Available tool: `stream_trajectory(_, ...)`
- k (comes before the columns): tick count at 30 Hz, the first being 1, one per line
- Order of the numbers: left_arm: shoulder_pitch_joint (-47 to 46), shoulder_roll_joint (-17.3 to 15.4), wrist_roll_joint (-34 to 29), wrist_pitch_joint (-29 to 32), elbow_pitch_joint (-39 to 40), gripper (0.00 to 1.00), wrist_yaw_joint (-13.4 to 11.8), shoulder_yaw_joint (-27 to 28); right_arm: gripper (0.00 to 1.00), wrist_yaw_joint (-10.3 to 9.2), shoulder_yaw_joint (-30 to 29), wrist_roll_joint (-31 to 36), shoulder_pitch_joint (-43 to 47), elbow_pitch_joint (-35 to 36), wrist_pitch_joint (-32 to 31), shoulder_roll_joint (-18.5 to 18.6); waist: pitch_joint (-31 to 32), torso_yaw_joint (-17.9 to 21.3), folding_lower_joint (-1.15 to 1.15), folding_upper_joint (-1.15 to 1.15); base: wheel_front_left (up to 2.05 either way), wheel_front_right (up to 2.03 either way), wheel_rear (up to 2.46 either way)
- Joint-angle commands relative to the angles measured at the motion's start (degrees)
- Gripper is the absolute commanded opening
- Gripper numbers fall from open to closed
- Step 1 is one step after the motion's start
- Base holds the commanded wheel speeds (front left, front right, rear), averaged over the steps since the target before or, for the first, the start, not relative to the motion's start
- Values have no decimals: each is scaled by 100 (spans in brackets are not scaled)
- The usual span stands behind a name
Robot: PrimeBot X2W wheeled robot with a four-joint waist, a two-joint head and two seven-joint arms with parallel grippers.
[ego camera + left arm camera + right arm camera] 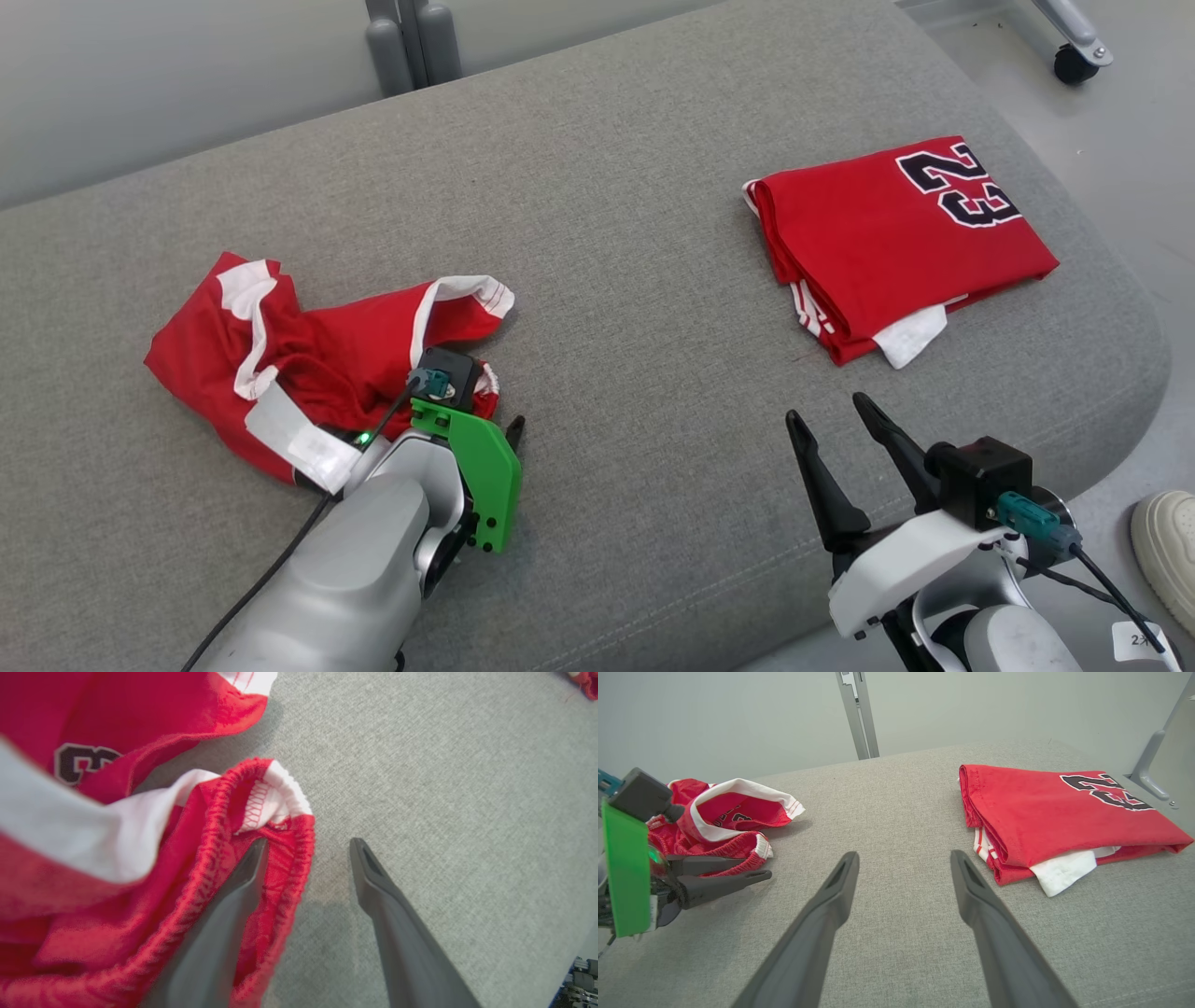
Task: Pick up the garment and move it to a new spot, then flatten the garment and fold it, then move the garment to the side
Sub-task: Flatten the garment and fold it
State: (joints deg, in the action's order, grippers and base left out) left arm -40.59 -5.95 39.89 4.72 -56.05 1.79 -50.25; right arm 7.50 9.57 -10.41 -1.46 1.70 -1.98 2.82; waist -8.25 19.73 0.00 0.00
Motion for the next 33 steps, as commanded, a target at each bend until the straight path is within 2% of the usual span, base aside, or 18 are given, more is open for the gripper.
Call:
stream_trajectory(1,-49,8,45,-19,-40,0,10,-11,100,-3,-12,-36,-57,-14,23,17,-3,-3,0,0,0,0,0)
stream_trajectory(7,-216,59,105,-296,-66,0,69,78,100,-3,-31,-44,-79,-55,63,18,24,-140,0,0,0,0,0)
stream_trajectory(10,-486,70,154,-690,30,0,59,214,100,-3,-5,-38,-79,-85,62,18,92,-249,0,0,0,0,0)
stream_trajectory(19,-1441,119,32,-1464,691,0,-16,456,100,-3,55,-29,8,-181,9,18,372,-458,0,0,0,0,0)
stream_trajectory(28,-1993,49,121,-1483,1573,0,-9,626,100,-3,74,-39,106,-183,-47,18,613,-585,0,0,0,0,0)
stream_trajectory(33,-1460,-160,320,-1222,1955,0,-93,655,100,-3,25,-63,141,-161,-29,17,639,-717,0,0,0,0,0)
